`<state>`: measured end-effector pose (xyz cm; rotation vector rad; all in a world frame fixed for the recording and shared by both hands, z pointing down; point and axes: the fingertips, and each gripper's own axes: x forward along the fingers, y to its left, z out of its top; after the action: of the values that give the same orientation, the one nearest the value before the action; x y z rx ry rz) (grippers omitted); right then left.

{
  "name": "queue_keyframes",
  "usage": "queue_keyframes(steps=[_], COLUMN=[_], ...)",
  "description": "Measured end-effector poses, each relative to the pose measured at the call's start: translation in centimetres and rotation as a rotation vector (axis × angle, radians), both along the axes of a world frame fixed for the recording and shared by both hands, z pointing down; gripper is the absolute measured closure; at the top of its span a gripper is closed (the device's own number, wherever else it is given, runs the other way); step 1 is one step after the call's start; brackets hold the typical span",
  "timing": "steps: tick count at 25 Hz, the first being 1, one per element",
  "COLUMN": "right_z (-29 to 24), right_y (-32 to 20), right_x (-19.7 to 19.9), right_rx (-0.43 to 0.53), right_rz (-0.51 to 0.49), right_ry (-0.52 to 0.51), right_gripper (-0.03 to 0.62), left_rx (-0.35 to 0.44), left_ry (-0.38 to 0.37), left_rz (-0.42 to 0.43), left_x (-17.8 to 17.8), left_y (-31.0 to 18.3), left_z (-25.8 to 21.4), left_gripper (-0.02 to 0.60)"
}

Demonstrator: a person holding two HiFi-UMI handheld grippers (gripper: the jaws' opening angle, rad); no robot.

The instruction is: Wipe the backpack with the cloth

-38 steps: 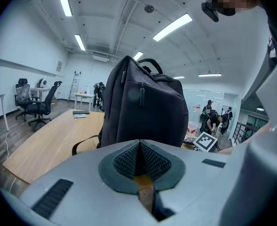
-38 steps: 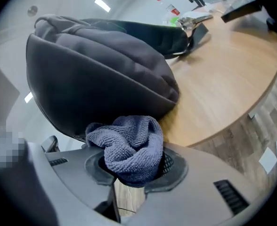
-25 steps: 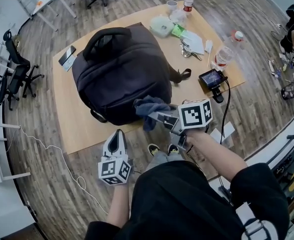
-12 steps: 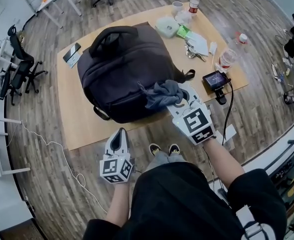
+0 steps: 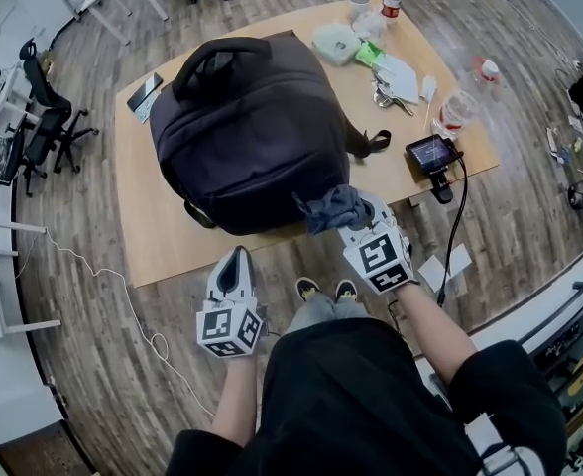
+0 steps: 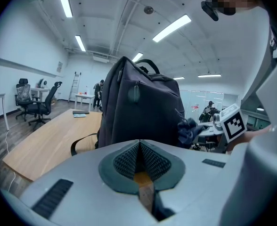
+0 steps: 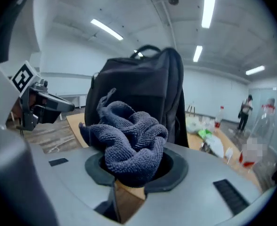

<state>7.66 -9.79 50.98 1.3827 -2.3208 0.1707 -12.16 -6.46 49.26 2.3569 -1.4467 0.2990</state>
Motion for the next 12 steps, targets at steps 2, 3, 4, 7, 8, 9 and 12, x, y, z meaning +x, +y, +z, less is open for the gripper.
queue_keyframes(steps=[2,3,4,7,8,9,12], right_z=[3.9,5.9,7.4,9.9,10.9,12.3,16.0], right_y=[0.1,-0.1,-0.4,-1.0,-0.9,-0.8,-1.1], right_x=[0.8,1.0,1.1,1.1,1.2,1.2,1.6], right_rx=[-0.103,-0.135,-0.152,-0.161,-0.181,-0.224,-0.345], right_rz=[0.018,0.021,0.019,0.034,0.040,0.048,0.106], right_ry=[-0.020,-0.017,-0.012,-0.043,-0.047,-0.044,-0.069], right_gripper=[0.474,0.474,0.473,0.473,0.473,0.473,0.473], left_rx=[0.006,0.006,0.004,0.000,-0.001,-0.002,-0.003], left_ry=[0.000,0.000,0.001,0.008,0.011,0.013,0.022], left_rz=[-0.010,-0.013,-0.016,-0.027,-0.030,-0.032,-0.044], left_x=[0.1,0.2,0.3,0.6,0.7,0.9,1.2], left_y=[0.2,0.3,0.4,0.9,1.0,1.0,1.2], left_z=[0.0,0.1,0.2,0.7,0.9,1.0,1.2], left_gripper=[0.565,0.565,0.565,0.565,0.565,0.565,0.565])
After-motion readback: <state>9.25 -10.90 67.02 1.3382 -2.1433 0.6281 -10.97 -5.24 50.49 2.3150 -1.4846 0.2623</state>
